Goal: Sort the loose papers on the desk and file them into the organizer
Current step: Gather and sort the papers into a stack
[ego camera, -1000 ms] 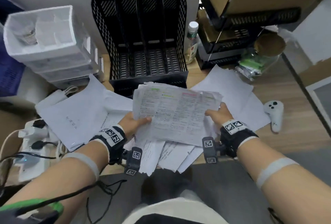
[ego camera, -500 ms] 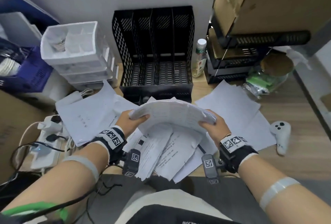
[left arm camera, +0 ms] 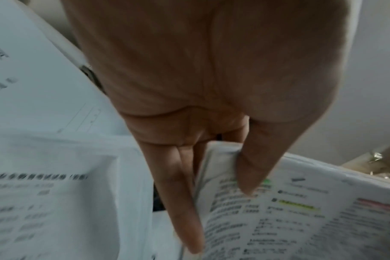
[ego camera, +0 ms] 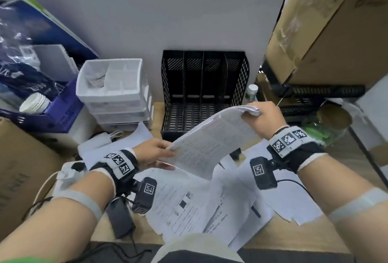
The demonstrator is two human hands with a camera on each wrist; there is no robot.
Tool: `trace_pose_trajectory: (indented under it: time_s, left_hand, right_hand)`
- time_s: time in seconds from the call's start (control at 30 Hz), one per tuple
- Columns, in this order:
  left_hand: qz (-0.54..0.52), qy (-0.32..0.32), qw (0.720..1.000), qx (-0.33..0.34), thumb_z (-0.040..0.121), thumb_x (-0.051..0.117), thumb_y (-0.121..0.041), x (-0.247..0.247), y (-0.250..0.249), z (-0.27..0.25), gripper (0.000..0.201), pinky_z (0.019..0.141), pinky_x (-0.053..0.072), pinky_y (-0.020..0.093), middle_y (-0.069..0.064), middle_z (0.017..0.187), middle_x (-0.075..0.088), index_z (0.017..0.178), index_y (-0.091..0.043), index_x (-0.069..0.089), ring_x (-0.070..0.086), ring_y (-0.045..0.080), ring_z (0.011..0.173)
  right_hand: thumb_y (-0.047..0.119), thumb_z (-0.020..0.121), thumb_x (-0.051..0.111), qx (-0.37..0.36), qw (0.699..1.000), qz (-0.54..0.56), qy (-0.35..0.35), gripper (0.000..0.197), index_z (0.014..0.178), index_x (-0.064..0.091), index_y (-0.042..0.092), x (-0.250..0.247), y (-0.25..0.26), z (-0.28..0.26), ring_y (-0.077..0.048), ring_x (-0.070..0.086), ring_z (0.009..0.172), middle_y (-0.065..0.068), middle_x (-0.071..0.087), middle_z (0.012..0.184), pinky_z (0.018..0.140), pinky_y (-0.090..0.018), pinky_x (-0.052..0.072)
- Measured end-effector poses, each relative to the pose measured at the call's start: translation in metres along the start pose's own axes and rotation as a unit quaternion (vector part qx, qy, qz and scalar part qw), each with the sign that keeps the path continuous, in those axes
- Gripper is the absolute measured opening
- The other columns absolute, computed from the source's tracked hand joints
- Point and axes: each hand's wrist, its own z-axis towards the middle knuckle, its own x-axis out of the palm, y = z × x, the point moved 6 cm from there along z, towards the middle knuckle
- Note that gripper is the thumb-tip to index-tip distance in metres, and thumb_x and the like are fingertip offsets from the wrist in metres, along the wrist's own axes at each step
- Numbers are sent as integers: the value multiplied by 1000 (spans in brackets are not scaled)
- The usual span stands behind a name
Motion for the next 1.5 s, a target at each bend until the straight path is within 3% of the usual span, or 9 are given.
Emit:
trace_pose_trajectory:
  time_s: [0.17,0.27,0.33,0.4,0.47,0.6,0.7,0.93,1.5]
  left_hand:
    - [137,-33,989,43,100,56,-18,-22,-25,0,27,69,63,36,7,119,60,124,-8,62,59,20,104]
    - [144,-102,980,93,104,46,-26,-41,-33,2,29,67,62,36,9,119,62,125,-14,62,63,23,94]
    - [132,-170,969,124,105,43,-19,-57,-36,4,23,59,62,30,9,117,58,117,-18,63,59,23,84]
    - [122,-228,956,142,103,41,-8,-69,-36,7,30,56,61,28,8,115,59,115,-25,63,58,23,81]
    - [134,-255,945,154,98,39,1,-74,-37,8,45,66,63,37,7,114,63,123,-28,63,62,27,88]
    - [218,-269,918,193,89,37,10,-67,-43,11,71,92,48,31,3,120,60,146,-31,47,56,25,106]
    - [248,-277,906,202,85,39,12,-67,-42,24,73,101,49,43,14,124,57,149,-24,38,53,34,114]
    - [245,-217,935,135,92,42,8,-51,-44,50,79,118,26,35,14,159,24,159,-9,4,26,32,147]
    - [160,-209,945,194,84,59,-3,-51,-41,57,103,105,40,33,4,162,9,158,-18,-11,43,36,136]
  right_hand:
    - [27,81,57,-135,990,15,27,22,75,69,10,-2,88,38,-31,63,80,-9,67,79,77,-47,53]
    - [33,78,69,-92,989,82,-82,23,97,70,20,-5,104,66,-22,60,98,-4,62,101,92,-33,47]
    - [39,72,78,-1,990,68,-122,61,125,55,20,-1,107,77,-20,55,112,-8,53,122,101,-31,42]
    - [40,68,84,96,984,151,25,92,142,35,15,28,115,78,-20,56,118,-8,55,127,101,-38,48]
    - [35,65,87,138,920,312,193,101,146,28,19,60,139,64,-21,60,117,-7,65,122,94,-46,54]
    - [36,73,83,107,887,405,194,58,117,59,7,67,183,66,-28,69,105,-11,71,104,83,-52,59]
    - [12,89,66,139,891,415,120,27,113,55,7,64,190,89,-32,67,98,-14,65,110,75,-53,60]
    - [8,90,57,165,934,290,127,45,134,46,9,72,186,124,-34,62,113,-14,60,128,86,-54,57]
    - [-2,92,57,158,894,399,130,34,123,51,13,88,179,137,-25,64,98,-6,66,107,88,-43,55]
